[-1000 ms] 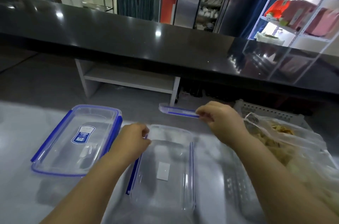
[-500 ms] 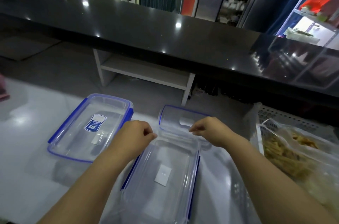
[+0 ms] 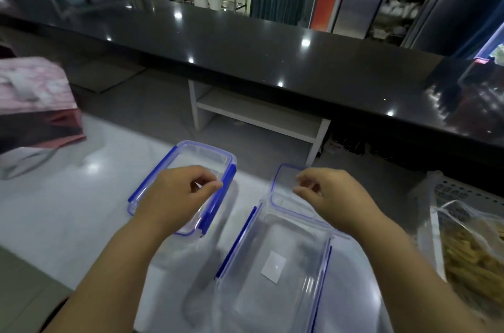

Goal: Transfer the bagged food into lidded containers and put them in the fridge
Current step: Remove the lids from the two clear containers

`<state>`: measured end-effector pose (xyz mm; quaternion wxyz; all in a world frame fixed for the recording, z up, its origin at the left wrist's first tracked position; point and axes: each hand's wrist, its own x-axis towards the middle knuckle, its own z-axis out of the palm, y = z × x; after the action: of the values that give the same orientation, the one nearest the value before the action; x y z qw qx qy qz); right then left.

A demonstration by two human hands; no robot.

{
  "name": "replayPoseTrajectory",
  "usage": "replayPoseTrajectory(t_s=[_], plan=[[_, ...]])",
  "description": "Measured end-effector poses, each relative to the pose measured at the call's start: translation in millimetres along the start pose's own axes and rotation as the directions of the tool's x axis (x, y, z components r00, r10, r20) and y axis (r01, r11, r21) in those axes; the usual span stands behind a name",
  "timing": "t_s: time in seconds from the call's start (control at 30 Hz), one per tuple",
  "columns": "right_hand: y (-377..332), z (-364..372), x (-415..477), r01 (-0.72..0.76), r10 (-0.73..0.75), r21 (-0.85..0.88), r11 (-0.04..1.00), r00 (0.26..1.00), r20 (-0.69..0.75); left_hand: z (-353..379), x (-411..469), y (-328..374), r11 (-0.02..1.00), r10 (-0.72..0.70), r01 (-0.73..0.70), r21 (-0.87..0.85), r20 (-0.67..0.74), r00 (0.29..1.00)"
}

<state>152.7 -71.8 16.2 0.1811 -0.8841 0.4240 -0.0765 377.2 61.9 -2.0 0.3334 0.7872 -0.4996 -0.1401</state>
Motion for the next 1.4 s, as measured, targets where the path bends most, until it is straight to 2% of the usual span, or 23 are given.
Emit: replayPoseTrajectory(t_s=[0.13,0.2,0.3,0.4,0.5,0.6,0.67,0.77,0.8,0.87,1.0,1.1,1.27,1.4], plan=[[-43,18,8,-0.014,0.017,0.079,0.997,0.999,-0.037,-22,13,-41,0.997,-0.067,0.058,-0.06,-0.162,0.985],[-65,32,16,-0.069,0.071,0.136,0.988,0.997,-0.008,-28,25,-65,0.99,-0.133,0.122,-0.076,-0.175,0.976],[-94,57,31,-0.203,0.193,0.193,0.96,0.979,0.068,-33,47,-98,0.968,-0.251,0.251,-0.007,-0.033,0.967],[-116,82,47,-0.364,0.348,0.232,0.902,0.931,0.108,-36,68,-118,0.954,-0.294,0.299,-0.023,0.127,0.947],[-130,107,59,-0.498,0.476,0.268,0.825,0.867,0.149,-35,77,-126,0.966,-0.238,0.255,-0.035,0.259,0.936],[-139,125,60,-0.549,0.554,0.38,0.744,0.825,0.106,-32,81,-132,0.976,-0.185,0.211,-0.054,0.307,0.934],[-144,135,56,-0.537,0.61,0.539,0.649,0.791,0.053,-31,83,-136,0.97,-0.18,0.223,-0.097,0.332,0.926],[-151,147,51,-0.446,0.702,0.806,0.389,0.71,0.054,-28,79,-138,0.952,-0.159,0.233,-0.197,0.334,0.929],[-152,150,51,-0.421,0.721,0.845,0.33,0.69,0.062,-27,77,-139,0.943,-0.157,0.238,-0.233,0.32,0.934],[-154,155,52,-0.403,0.741,0.871,0.28,0.668,0.072,-27,76,-142,0.922,-0.167,0.255,-0.292,0.295,0.941],[-157,157,53,-0.385,0.759,0.882,0.271,0.649,0.05,-25,76,-149,0.866,-0.211,0.314,-0.389,0.285,0.935],[-161,159,54,-0.374,0.754,0.87,0.321,0.656,0.004,-27,76,-149,0.831,-0.238,0.34,-0.44,0.272,0.933],[-160,165,60,-0.432,0.728,0.764,0.479,0.682,-0.072,-31,84,-151,0.868,-0.225,0.294,-0.4,0.212,0.951],[-148,170,64,-0.498,0.767,0.716,0.49,0.637,-0.081,-31,90,-161,0.901,-0.234,0.288,-0.324,0.196,0.952]])
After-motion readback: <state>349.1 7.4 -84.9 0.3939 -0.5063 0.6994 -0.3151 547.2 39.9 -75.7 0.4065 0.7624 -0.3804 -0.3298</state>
